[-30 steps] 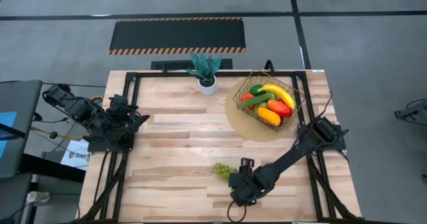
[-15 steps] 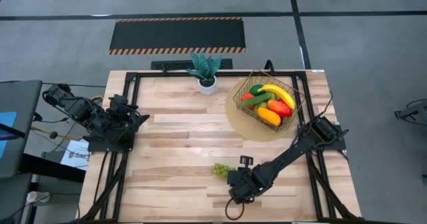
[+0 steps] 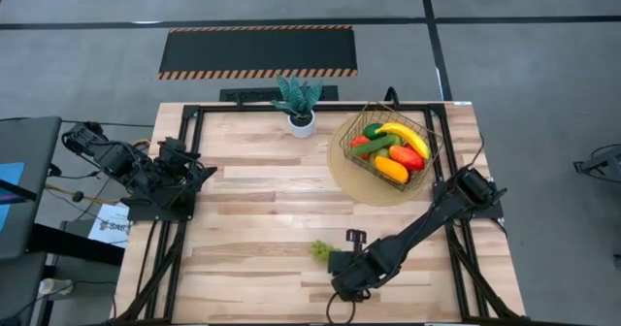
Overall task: Build produce basket
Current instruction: Put the green grapes into the wire basket
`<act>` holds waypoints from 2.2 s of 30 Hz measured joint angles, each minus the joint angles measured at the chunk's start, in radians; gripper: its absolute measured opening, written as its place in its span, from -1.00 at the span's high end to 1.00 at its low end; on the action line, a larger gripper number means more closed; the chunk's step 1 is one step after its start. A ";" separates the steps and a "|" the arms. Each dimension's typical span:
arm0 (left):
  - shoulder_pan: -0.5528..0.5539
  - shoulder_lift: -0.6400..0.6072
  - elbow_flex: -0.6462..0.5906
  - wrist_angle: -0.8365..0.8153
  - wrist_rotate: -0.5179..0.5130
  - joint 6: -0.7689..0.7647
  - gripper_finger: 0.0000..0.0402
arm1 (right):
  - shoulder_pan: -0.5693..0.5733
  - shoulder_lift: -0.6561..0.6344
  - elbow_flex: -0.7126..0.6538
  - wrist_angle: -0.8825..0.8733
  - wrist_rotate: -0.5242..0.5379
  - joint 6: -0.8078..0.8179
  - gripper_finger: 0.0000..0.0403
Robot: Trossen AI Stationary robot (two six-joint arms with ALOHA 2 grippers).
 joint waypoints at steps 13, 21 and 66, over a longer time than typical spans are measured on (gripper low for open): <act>0.000 0.000 0.000 0.000 -0.016 -0.001 -0.99 | -0.060 -0.295 0.097 -0.159 0.246 -0.032 0.98; 0.000 0.000 0.000 0.000 -0.021 -0.001 -0.99 | -0.178 -0.498 0.097 -0.296 0.479 -0.015 0.99; 0.000 0.000 0.000 -0.059 -0.046 -0.027 -0.99 | -1.062 -0.218 0.040 -0.494 0.325 -0.048 0.99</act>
